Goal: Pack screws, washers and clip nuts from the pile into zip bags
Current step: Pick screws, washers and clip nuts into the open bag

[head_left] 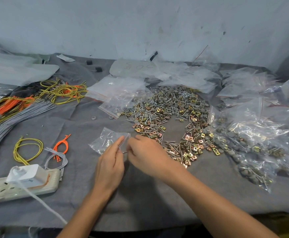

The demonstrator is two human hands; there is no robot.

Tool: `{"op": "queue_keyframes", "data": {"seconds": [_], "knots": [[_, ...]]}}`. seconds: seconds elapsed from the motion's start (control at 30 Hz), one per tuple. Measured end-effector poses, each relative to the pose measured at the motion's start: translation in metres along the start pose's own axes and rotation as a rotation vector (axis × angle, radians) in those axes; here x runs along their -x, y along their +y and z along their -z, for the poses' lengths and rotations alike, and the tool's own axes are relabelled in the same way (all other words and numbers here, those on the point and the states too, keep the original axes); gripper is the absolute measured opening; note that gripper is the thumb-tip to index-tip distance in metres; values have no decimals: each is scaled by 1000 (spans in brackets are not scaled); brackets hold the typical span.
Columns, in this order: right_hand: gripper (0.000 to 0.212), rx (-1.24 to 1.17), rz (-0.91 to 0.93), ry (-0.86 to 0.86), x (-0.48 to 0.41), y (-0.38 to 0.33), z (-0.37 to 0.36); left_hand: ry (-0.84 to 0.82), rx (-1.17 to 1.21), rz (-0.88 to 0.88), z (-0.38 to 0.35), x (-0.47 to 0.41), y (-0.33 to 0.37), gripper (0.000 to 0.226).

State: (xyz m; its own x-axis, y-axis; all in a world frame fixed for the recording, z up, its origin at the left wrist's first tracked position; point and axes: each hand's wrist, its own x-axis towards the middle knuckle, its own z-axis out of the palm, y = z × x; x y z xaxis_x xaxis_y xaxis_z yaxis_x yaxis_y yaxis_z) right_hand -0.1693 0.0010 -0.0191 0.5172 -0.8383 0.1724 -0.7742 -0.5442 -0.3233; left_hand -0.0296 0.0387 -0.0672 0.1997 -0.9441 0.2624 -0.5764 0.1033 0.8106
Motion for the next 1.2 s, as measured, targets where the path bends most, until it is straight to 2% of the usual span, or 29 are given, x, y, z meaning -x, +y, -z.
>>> {"op": "queue_keyframes", "data": {"seconds": [0.13,0.23,0.33,0.43,0.6,0.7,0.8,0.93,1.2], "knots": [[22,121,22,100,-4,-7,-16,-16,4,32,0,-1,-1,55],[25,127,16,64,-5,-7,-19,-6,9,39,1,-1,0,55],[23,16,-3,68,-2,1,-11,-4,14,44,1,0,2,54],[13,-129,-118,89,-2,23,9,1,12,42,2,2,4,53],[7,-7,-278,7,-2,79,46,-4,13,60,1,3,5,47],[8,-19,-326,-34,-1,97,55,-4,15,72,0,3,2,45],[9,-34,-306,-126,-4,102,52,-6,11,72,-1,3,2,45],[8,-56,-281,-163,-9,99,46,-2,14,53,0,4,3,46],[11,123,-250,-333,-9,95,43,-5,20,60,0,3,4,53]]}}
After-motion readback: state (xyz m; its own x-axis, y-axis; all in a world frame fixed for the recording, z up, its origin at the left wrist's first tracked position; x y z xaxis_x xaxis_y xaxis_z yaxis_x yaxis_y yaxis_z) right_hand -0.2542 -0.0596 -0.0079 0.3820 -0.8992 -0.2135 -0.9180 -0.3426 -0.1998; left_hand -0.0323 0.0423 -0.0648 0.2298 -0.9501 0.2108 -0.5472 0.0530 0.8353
